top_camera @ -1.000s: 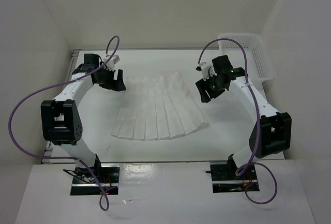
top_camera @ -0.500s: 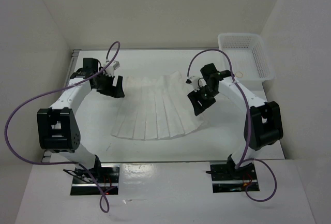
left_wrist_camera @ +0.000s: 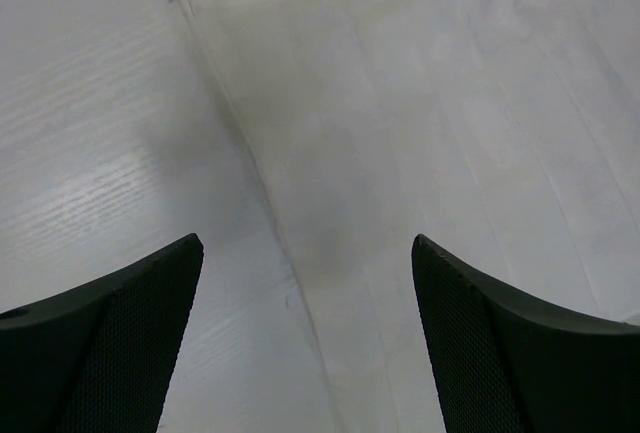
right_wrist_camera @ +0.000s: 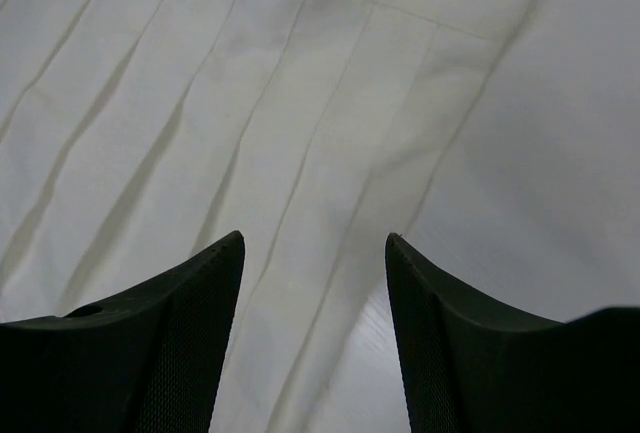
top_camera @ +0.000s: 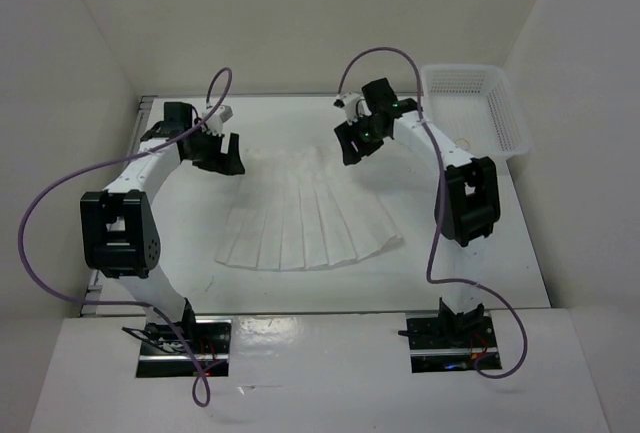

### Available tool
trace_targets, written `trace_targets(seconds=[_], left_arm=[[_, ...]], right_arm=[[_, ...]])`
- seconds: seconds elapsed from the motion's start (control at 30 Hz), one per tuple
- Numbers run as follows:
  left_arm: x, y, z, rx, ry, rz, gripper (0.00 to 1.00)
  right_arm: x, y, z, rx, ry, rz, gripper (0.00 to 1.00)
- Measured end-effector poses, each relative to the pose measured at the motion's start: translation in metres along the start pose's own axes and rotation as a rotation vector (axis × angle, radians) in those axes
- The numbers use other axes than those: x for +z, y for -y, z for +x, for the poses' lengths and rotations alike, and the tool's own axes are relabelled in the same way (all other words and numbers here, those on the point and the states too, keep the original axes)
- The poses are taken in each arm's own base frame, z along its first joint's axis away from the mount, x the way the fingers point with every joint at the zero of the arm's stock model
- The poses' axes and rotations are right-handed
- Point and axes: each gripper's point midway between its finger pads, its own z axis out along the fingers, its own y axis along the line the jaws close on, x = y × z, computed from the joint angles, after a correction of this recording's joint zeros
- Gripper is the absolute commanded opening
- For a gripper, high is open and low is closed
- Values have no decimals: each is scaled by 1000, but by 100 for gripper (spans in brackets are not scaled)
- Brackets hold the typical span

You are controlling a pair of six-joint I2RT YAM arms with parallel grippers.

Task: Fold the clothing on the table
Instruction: Flatten the skirt out

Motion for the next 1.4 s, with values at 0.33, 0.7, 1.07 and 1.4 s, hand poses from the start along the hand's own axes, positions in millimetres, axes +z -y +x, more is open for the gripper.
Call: trace_targets(seconds=[0.33, 0.7, 1.07, 1.4], left_arm=[[-53, -6, 10, -25, 55, -113, 99], [-132, -23, 12, -62, 213, -305, 99], [-140, -23, 39, -93, 188, -353, 99], [-142, -23, 44, -95, 181, -366, 99]], right_arm=[[91, -88, 1, -106, -125, -33, 71], [73, -68, -79, 75, 72, 225, 93], [132, -57, -37, 234, -41, 292, 98], [149, -57, -46, 259, -24, 291, 98]])
